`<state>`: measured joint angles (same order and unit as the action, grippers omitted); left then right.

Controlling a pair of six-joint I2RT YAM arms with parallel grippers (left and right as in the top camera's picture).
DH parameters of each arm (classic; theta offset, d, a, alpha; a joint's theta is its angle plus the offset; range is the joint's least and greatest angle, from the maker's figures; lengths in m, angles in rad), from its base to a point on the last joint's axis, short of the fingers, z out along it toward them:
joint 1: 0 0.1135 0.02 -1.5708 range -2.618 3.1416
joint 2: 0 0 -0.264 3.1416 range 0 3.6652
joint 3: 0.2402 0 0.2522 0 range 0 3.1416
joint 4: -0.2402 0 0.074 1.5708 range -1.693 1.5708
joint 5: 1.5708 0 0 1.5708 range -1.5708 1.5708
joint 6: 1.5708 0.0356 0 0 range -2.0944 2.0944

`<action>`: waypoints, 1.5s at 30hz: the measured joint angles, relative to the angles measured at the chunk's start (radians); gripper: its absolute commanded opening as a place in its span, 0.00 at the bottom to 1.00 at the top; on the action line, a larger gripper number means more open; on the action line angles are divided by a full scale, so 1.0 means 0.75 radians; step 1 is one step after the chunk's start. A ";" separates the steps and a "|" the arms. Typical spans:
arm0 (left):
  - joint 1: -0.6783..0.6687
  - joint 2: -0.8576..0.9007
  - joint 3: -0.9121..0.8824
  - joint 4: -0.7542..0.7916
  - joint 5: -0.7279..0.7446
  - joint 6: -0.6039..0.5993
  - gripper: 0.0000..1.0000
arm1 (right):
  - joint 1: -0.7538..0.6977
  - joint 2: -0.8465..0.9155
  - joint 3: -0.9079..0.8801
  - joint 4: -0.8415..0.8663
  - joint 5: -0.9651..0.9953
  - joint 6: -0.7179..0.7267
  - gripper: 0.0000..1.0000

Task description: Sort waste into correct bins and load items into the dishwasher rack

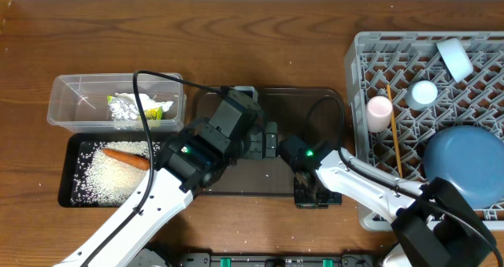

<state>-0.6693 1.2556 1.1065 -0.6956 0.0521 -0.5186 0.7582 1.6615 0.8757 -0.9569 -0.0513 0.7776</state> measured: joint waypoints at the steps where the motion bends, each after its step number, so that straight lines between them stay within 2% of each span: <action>1: 0.000 0.000 0.000 0.001 0.000 0.000 0.98 | 0.000 0.000 0.000 0.001 0.001 0.000 0.01; 19: 0.000 0.000 0.001 0.000 0.000 -0.001 0.98 | -0.001 0.000 0.000 -0.011 0.004 -0.036 0.01; 29: 0.000 0.000 0.000 0.001 0.000 0.000 0.98 | -0.002 0.000 0.000 -0.039 -0.043 -0.126 0.01; 38: 0.000 0.000 0.000 0.001 0.000 0.000 0.98 | -0.084 0.000 0.104 -0.420 -0.109 -0.252 0.03; 45: 0.000 0.000 0.000 0.001 0.000 0.000 0.98 | -0.251 0.000 0.251 -0.416 -0.103 -0.339 0.10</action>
<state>-0.6693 1.2556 1.1065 -0.6952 0.0521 -0.5186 0.5697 1.6615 1.0641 -1.2686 -0.1287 0.5232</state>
